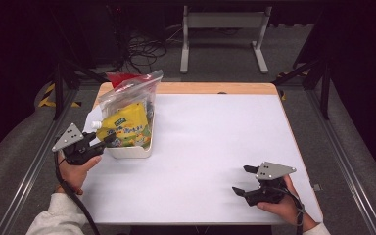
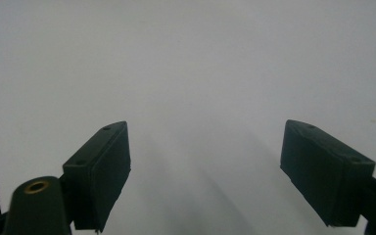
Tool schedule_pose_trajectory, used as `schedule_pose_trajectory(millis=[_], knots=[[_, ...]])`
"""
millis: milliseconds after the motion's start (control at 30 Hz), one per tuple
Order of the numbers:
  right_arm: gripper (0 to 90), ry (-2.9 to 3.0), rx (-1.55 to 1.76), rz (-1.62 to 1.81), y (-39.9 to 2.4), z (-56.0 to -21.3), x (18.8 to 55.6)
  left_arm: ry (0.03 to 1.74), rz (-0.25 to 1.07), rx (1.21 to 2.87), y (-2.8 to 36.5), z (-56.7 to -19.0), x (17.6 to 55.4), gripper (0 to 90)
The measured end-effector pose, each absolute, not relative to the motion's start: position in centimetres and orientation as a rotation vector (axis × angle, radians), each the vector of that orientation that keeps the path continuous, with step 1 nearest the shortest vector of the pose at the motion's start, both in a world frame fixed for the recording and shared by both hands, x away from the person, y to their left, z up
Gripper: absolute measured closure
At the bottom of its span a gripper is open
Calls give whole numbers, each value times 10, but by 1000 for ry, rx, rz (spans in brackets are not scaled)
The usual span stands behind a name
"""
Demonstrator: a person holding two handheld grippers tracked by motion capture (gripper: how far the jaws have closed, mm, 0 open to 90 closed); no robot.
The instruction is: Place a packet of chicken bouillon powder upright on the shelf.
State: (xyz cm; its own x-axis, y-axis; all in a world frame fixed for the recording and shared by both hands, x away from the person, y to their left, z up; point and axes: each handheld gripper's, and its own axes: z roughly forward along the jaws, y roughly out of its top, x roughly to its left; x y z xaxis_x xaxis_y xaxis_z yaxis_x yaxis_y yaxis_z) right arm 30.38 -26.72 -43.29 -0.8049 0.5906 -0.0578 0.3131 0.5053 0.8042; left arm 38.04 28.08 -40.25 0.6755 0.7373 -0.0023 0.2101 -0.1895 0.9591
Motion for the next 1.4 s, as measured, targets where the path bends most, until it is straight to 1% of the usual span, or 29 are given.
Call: schedule_pose_trajectory(millis=[67, 200, 233, 267, 367, 433, 533, 667, 767, 900, 933, 1133, 1200, 1400], knots=[[188, 2421, 755, 1197, -268, -432, 304, 787, 592, 1726, 281, -400, 376, 524], [188, 2415, 750, 1196, -268, -431, 303, 804, 632, 1723, 281, -397, 367, 435], [188, 2412, 749, 1195, -269, -430, 303, 819, 645, 1719, 280, -397, 365, 402], [188, 2409, 747, 1197, -269, -430, 303, 836, 665, 1717, 280, -396, 363, 348], [188, 2404, 750, 1194, -269, -430, 304, 868, 673, 1707, 280, -396, 357, 260], [188, 2400, 748, 1190, -270, -430, 304, 884, 673, 1709, 280, -398, 353, 227], [188, 2387, 748, 1187, -270, -428, 304, 881, 697, 1723, 280, -399, 347, 213], [187, 2374, 751, 1178, -272, -427, 305, 888, 694, 1721, 276, -402, 337, 168], [185, 2368, 754, 1182, -272, -427, 305, 887, 697, 1728, 271, -404, 330, 152], [181, 2354, 758, 1180, -273, -425, 305, 882, 646, 1696, 267, -408, 323, 127], [179, 2349, 759, 1174, -274, -425, 305, 877, 652, 1707, 265, -409, 321, 123], [172, 2332, 761, 1171, -276, -423, 306, 841, 602, 1687, 261, -408, 311, 117], [167, 2320, 763, 1169, -277, -421, 306, 830, 622, 1703, 259, -407, 307, 118], [161, 2303, 765, 1158, -279, -420, 306, 791, 608, 1731, 248, -407, 297, 117]])
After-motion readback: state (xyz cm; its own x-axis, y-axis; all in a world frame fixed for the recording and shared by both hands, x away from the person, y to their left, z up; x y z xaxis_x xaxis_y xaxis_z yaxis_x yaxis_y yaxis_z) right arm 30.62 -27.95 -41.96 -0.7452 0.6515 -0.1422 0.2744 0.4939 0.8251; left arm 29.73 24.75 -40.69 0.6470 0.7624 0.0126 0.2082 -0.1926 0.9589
